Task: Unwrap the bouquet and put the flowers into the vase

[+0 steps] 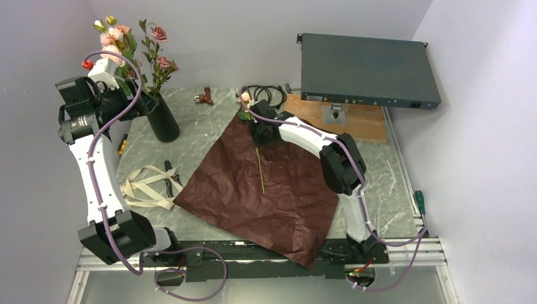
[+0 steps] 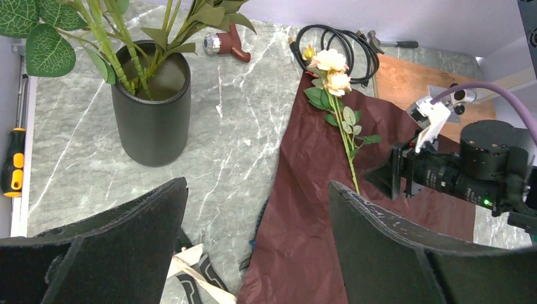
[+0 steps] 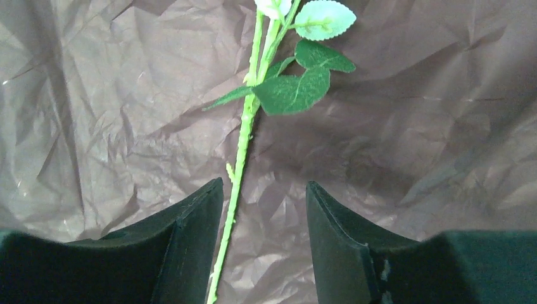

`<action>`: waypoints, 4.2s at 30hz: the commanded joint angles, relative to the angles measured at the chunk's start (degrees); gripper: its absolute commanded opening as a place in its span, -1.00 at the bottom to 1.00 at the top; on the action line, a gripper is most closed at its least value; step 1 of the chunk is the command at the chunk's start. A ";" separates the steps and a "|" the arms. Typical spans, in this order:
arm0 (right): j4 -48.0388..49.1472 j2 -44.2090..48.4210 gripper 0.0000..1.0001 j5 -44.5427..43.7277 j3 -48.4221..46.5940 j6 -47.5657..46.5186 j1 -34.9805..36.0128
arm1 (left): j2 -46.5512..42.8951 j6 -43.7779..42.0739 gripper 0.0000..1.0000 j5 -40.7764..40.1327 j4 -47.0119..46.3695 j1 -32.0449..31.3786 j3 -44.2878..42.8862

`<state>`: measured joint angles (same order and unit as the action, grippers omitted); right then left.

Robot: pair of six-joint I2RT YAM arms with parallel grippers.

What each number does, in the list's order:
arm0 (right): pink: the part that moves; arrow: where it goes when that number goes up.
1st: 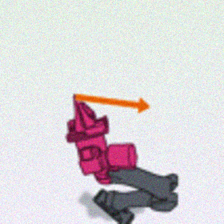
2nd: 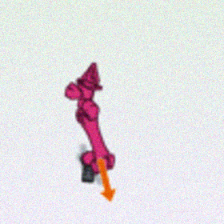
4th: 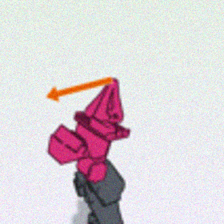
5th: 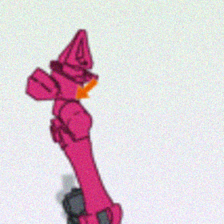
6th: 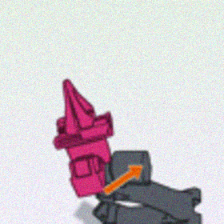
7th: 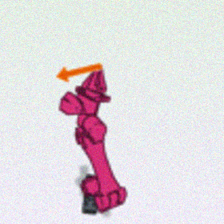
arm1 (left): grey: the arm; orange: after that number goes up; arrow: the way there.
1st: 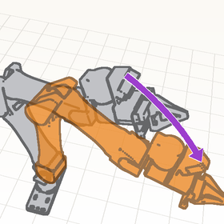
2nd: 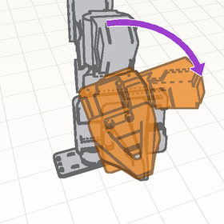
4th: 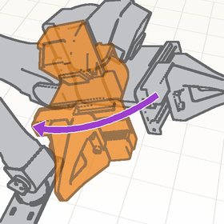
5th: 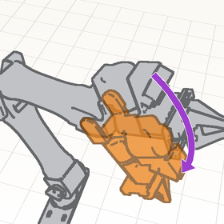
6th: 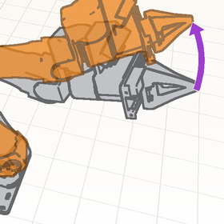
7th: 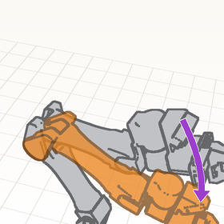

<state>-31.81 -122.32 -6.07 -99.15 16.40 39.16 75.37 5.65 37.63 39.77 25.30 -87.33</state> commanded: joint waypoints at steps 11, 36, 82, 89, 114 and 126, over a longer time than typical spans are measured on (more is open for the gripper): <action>0.39 -9.53 -0.05 -1.11 -10.19 0.52 -0.13 | -0.91 0.76 0.73 2.11 -1.27 -0.41 1.90; -0.18 -4.33 -1.00 0.18 -8.98 4.16 -0.20 | 2.66 1.60 0.72 5.28 -1.06 -1.88 0.03; 40.96 35.28 -1.00 27.45 23.70 -2.48 0.59 | 13.92 14.63 0.64 40.43 -17.33 -22.99 -2.50; 42.73 37.15 -1.00 31.41 26.37 -5.48 1.81 | 15.85 14.35 0.48 40.87 -18.17 -27.68 -2.94; 40.78 37.13 -0.76 31.98 26.92 -8.69 3.73 | 13.13 19.89 -1.00 36.23 -26.55 -30.66 -0.10; 38.29 38.13 0.52 31.06 26.36 -9.62 3.73 | 9.57 14.34 -1.00 31.50 -19.92 -28.19 -2.87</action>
<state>6.09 -87.07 24.58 -71.81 8.16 42.78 88.64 23.14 70.78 18.26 -4.67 -87.37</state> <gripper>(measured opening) 0.724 0.013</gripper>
